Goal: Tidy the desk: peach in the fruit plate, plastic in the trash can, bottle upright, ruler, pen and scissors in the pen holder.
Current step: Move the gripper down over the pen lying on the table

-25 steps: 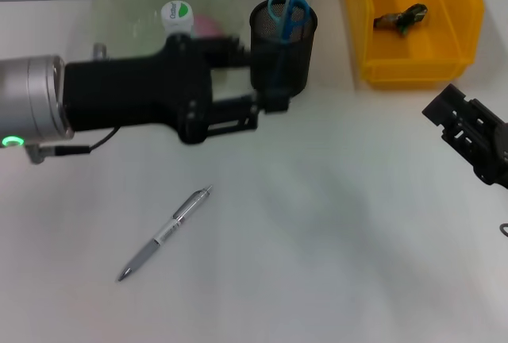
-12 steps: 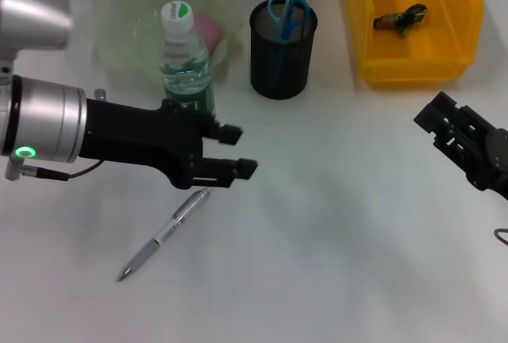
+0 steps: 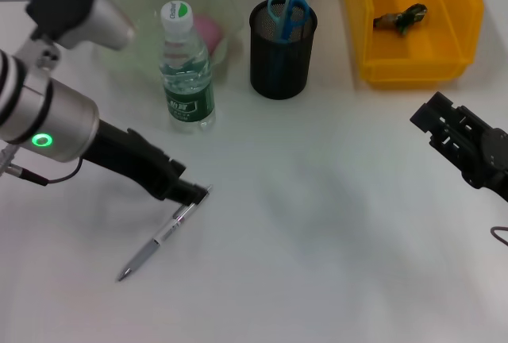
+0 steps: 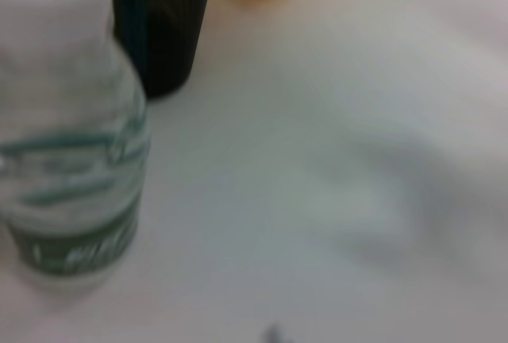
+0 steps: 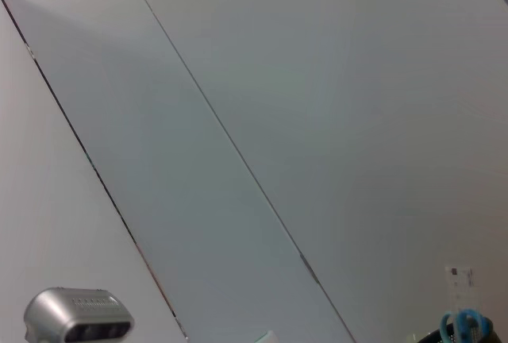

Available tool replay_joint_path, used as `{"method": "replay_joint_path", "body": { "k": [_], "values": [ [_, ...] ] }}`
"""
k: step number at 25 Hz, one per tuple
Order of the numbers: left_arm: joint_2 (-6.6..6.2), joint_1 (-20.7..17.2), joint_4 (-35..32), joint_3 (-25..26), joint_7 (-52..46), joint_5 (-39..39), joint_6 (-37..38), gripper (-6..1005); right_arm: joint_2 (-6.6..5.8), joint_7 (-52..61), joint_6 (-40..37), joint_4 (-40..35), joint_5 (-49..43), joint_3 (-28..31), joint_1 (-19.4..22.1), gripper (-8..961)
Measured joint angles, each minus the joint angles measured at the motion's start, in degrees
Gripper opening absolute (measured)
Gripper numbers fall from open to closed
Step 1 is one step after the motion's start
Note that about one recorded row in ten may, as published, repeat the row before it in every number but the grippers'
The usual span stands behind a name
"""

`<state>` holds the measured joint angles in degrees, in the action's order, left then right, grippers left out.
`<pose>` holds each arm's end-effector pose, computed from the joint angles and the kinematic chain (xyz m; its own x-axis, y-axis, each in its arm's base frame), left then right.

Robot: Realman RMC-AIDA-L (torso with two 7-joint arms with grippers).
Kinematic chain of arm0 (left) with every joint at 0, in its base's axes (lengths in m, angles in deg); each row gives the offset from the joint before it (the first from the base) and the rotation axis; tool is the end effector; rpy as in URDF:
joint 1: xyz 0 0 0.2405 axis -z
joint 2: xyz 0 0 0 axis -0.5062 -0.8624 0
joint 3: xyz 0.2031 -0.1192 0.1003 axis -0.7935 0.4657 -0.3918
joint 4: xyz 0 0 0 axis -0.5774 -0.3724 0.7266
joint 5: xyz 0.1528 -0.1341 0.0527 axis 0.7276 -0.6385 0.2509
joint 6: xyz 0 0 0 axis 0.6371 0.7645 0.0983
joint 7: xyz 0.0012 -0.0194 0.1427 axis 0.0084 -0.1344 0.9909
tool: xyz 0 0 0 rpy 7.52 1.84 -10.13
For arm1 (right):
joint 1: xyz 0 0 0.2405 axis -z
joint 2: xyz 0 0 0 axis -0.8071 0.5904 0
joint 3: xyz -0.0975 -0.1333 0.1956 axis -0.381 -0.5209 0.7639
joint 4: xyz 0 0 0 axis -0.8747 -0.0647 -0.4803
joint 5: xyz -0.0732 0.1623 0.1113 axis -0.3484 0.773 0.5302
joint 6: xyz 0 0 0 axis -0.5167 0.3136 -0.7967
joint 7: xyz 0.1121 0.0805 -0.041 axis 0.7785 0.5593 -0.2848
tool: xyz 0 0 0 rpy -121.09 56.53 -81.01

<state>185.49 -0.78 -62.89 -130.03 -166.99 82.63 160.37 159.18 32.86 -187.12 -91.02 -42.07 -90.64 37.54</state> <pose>-0.1910 0.3328 -0.0059 0.7838 0.6038 -0.1456 0.5612 -0.7889 -0.2505 0.3057 0.2382 -0.0167 0.2779 -0.2471 -0.9283 -0.7392 -0.6721 -0.0423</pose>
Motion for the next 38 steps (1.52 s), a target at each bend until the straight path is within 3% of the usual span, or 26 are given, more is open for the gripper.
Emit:
{"method": "replay_joint_path", "body": {
  "k": [5, 11, 15, 25, 30, 33, 38],
  "values": [
    [0.11, 2.4, 0.7, -4.6, -5.1, 5.5, -0.5, 544, -0.06, 0.0, 1.4, -0.5, 0.0, 0.0, -0.5, 561],
    [0.16, 4.6, 1.5, -5.6, -8.0, 5.7, -0.6, 543, 0.06, 0.0, 2.8, -0.9, 0.0, 0.0, -1.1, 561],
    [0.32, 7.9, 6.9, -6.1, -9.4, 5.3, -1.1, 543, 0.04, 0.0, 3.2, -1.4, 0.0, 0.3, -1.3, 561],
    [0.53, 8.5, 6.1, -10.1, -11.5, 5.1, -4.3, 546, -0.30, 0.0, 3.3, -2.5, 0.0, 0.2, -1.6, 561],
    [0.53, 9.1, 6.4, -11.0, -13.5, 5.9, -4.0, 658, -0.33, 0.0, 3.4, -2.7, 0.0, 0.3, -1.7, 560],
    [0.53, 9.6, 6.6, -12.4, -15.2, 8.1, -3.9, 809, -0.26, -0.2, 4.0, -2.8, 0.0, 0.4, -1.8, 560],
    [0.53, 10.0, 6.7, -14.0, -16.5, 10.1, -3.7, 801, -0.12, -0.3, 4.7, -2.9, 0.0, 0.3, -2.1, 560]
  ]
}}
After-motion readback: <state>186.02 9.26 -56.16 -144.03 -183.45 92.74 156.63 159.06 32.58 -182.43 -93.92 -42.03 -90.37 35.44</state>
